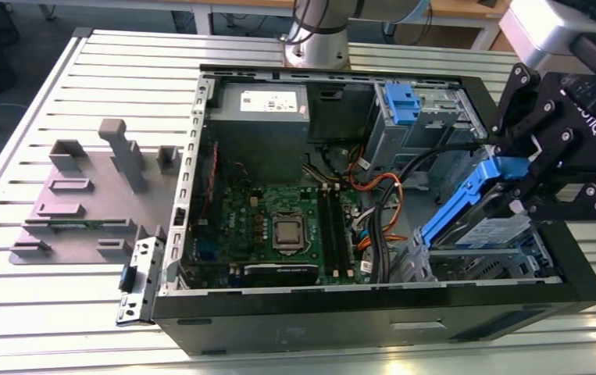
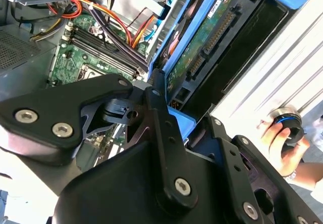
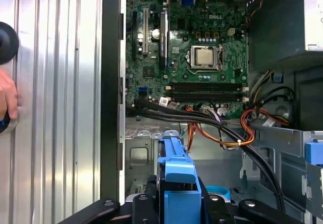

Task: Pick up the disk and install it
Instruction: 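Insert the disk into the insertion slot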

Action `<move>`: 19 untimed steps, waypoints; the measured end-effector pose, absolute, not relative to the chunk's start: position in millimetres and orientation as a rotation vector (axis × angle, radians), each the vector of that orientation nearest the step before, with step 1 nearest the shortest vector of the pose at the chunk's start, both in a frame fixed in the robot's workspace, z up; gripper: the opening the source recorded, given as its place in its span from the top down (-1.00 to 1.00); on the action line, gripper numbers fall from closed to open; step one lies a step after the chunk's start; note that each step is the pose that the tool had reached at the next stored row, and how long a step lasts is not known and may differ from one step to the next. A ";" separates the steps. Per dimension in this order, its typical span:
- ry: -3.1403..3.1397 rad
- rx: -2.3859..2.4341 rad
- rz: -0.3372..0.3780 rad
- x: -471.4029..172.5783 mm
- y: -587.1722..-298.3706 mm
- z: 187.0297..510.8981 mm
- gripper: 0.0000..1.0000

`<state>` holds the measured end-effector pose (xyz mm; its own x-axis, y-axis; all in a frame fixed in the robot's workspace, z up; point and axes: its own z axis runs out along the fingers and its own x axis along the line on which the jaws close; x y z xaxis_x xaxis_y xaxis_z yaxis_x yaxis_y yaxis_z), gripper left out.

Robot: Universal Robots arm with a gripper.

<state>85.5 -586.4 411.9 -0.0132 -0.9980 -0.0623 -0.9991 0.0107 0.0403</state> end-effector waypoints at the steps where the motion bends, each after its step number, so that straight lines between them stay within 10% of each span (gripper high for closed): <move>1: 2.222 -2.196 0.114 85.6 -586.4 410.0 0.26; 19: 2.223 -2.197 0.115 86.2 -584.1 404.2 0.15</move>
<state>86.2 -584.1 404.2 -0.0133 -0.9980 -0.0613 -0.9990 0.0107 0.0426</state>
